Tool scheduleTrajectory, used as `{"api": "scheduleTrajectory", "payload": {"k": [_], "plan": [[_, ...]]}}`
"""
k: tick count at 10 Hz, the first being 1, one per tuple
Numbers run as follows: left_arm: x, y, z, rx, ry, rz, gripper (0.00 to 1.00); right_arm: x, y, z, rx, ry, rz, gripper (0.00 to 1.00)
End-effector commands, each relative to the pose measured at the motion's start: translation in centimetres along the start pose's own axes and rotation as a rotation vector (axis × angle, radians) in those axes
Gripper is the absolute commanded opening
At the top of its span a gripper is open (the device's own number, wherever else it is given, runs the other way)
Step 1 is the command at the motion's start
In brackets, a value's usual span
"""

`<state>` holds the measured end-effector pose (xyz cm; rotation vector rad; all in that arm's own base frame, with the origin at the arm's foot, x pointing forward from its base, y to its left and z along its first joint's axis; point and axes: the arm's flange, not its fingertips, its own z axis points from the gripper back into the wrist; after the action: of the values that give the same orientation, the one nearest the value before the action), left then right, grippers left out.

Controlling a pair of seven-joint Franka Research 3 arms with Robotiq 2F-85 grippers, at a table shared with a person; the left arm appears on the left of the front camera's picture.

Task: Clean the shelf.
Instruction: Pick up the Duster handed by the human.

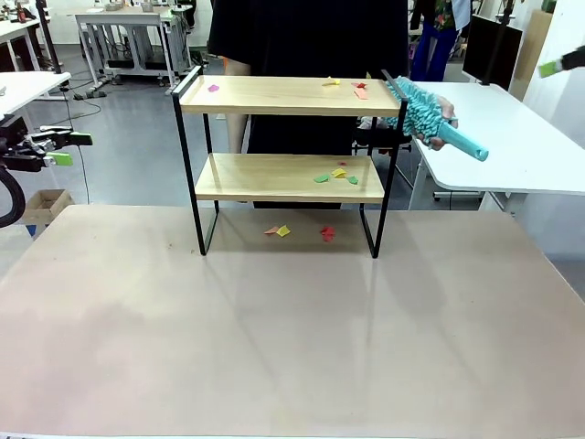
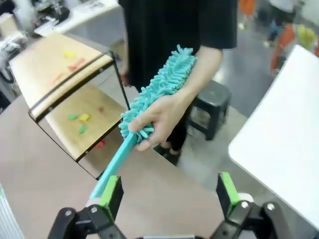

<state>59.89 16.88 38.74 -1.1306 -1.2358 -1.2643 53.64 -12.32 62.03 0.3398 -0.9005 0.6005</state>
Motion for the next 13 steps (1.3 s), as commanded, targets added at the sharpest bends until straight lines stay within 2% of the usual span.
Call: {"api": "scheduleTrajectory", "payload": {"k": [1,3,4,5,9,11,13], "plan": [[0.2,-0.1,0.0,-0.003,0.003,-0.009,1.00,0.8,5.0,-2.5,-0.151,0.162,-0.079,1.00],[0.2,-0.1,0.0,-0.003,0.003,-0.009,1.00,0.9,7.4,-4.5,-0.232,0.286,-0.105,1.00],[0.2,-0.1,0.0,-0.003,0.003,-0.009,1.00,0.7,7.4,-4.8,-0.182,0.220,-0.091,1.00],[0.2,-0.1,0.0,-0.003,0.003,-0.009,1.00,1.6,6.6,-4.2,-0.208,0.187,-0.036,1.00],[0.2,-0.1,0.0,-0.003,0.003,-0.009,1.00,1.3,6.9,-4.6,-0.212,0.209,-0.058,1.00],[0.2,-0.1,0.0,-0.003,0.003,-0.009,1.00,1.6,10.7,-6.4,-0.274,0.172,-0.102,1.00],[0.2,-0.1,0.0,-0.003,0.003,-0.009,1.00,1.3,12.7,-8.0,-0.332,0.190,-0.148,1.00]]}}
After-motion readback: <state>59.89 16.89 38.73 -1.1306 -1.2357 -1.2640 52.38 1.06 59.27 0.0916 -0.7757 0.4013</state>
